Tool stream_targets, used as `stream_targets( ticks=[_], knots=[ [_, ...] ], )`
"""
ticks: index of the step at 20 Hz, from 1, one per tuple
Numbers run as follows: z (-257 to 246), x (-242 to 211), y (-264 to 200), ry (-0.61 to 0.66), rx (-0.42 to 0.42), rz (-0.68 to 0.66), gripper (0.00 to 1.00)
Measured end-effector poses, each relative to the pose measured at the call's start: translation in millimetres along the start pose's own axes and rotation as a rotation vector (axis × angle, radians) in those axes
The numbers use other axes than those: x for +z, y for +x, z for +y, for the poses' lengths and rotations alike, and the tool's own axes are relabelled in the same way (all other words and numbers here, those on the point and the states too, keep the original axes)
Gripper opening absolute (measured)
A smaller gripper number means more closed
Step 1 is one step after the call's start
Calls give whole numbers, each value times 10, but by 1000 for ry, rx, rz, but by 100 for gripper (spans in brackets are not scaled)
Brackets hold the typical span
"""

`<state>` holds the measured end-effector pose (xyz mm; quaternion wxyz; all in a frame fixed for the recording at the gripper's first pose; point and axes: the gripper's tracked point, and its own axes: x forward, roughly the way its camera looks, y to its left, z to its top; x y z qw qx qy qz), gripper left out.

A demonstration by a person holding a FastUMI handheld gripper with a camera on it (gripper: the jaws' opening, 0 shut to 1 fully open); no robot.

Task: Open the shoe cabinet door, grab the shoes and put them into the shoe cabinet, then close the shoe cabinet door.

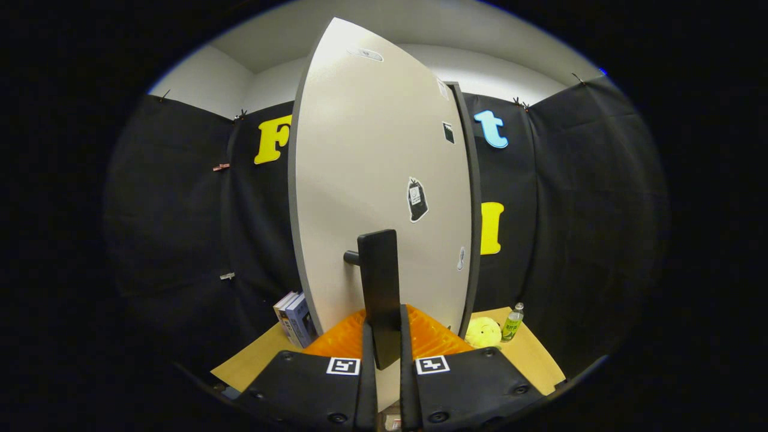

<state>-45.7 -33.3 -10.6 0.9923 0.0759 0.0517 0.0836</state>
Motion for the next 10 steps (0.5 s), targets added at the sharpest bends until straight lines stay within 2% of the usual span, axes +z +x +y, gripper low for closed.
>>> stream_targets(
  ticks=[3, 10],
  knots=[
    [-210, 12, -80, 14, -31, 0, 18],
    [-615, 56, -184, 54, -24, 32, 18]
  ],
)
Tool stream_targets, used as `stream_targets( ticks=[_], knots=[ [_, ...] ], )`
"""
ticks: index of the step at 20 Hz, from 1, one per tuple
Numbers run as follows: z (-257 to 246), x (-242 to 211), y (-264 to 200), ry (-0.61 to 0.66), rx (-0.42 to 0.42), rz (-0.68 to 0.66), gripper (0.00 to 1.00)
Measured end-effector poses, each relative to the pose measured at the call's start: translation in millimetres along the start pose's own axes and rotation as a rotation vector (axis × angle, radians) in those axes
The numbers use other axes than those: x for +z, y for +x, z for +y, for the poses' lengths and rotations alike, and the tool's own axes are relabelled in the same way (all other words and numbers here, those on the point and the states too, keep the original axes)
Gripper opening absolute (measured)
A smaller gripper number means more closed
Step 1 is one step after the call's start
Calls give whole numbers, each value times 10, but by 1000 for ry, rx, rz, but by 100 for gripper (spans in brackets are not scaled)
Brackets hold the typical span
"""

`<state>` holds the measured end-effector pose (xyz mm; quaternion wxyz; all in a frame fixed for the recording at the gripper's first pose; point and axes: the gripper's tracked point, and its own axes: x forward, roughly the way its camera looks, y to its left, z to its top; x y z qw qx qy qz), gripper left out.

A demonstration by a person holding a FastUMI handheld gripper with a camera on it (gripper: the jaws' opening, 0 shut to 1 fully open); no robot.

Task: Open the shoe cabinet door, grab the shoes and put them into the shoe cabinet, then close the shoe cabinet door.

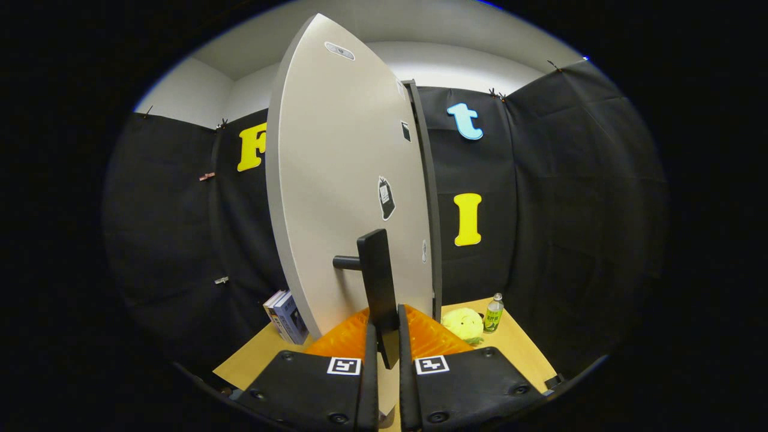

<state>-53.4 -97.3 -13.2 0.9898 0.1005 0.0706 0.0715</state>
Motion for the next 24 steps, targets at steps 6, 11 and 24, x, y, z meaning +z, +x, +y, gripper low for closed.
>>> stream_targets(
  ticks=[6, 11, 24],
  knots=[
    [-424, 31, -203, 8, -58, -33, 17],
    [-819, 76, -358, 13, -159, -55, 14],
    [-367, -540, -908, 24, -71, 158, 32]
  ],
)
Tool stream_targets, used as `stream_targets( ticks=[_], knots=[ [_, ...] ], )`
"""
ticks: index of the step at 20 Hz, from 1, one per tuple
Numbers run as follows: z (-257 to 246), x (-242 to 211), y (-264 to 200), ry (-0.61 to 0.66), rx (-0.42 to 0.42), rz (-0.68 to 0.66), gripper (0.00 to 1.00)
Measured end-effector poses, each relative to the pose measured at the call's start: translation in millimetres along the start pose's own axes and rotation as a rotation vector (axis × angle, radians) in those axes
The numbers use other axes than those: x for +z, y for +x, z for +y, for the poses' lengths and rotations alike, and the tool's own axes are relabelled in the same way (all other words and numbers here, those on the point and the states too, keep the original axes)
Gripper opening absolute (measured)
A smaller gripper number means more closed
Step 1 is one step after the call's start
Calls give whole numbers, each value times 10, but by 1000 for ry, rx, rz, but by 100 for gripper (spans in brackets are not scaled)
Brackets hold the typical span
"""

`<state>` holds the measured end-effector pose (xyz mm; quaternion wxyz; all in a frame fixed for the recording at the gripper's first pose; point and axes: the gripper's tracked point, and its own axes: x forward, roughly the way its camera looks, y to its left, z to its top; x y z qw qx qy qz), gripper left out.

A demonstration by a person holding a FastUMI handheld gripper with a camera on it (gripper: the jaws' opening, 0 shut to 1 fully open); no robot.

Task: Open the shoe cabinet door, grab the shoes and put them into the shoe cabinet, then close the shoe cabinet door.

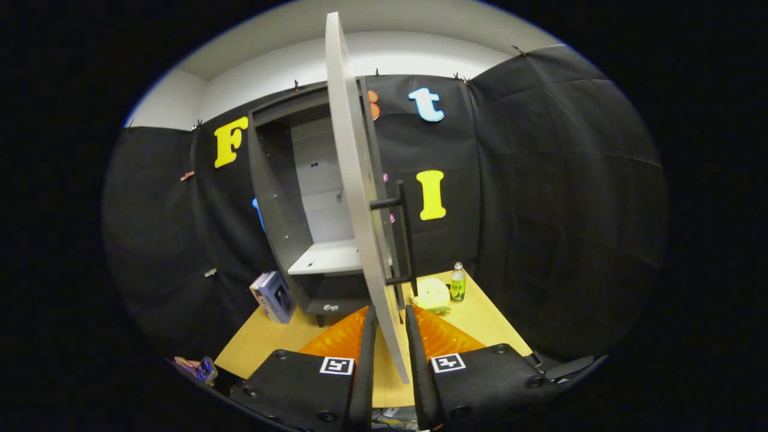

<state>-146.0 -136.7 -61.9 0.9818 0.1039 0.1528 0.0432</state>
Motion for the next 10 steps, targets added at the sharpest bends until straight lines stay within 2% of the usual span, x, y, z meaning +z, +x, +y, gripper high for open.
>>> stream_targets(
  ticks=[2, 4, 5, 7, 10],
  knots=[
    [231, -322, -14, -70, 52, 78, 51],
    [519, -657, 90, -107, 112, 153, 77],
    [602, -853, 154, -102, 130, 200, 86],
    [807, -1269, 340, -65, 157, 303, 95],
    [959, -2019, 724, -68, 170, 431, 99]
  ],
)
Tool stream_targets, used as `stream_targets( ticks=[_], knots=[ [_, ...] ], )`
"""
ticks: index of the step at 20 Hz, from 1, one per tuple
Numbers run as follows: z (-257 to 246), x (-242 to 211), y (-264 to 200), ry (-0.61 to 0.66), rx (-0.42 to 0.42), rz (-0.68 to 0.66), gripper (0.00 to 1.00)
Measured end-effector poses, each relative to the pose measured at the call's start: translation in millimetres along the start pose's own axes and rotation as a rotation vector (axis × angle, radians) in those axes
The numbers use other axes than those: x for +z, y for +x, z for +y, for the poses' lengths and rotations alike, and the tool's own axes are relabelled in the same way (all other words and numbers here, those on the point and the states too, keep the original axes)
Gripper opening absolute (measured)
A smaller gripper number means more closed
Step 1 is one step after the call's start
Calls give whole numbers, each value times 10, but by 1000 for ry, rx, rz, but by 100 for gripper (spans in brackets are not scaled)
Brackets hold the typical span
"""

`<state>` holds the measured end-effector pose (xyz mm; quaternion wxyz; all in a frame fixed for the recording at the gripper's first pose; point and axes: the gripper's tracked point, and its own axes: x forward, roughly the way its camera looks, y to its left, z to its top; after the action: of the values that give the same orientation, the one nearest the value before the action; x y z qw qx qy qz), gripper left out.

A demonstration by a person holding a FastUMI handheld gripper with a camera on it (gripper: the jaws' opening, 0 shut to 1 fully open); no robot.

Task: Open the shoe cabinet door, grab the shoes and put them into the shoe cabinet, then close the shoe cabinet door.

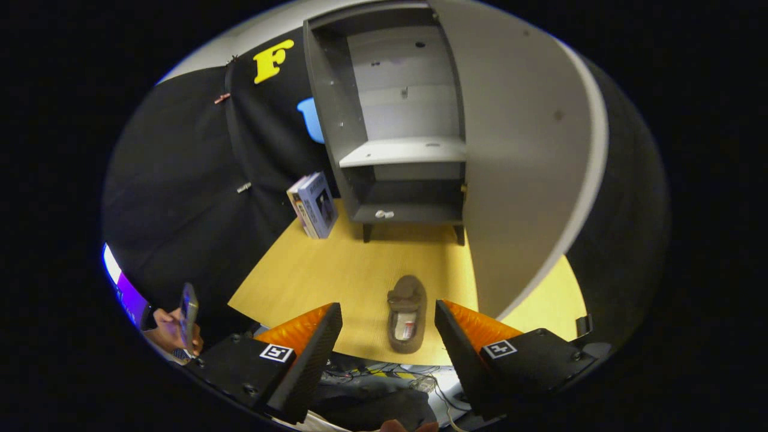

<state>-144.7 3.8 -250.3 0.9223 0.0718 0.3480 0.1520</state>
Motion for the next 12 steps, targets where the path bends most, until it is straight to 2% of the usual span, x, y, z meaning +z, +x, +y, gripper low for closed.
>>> stream_targets(
  ticks=[7, 12],
  knots=[
    [80, -814, 1311, -12, -17, 157, 99],
    [-43, -1137, 2051, 28, -74, 179, 99]
  ],
)
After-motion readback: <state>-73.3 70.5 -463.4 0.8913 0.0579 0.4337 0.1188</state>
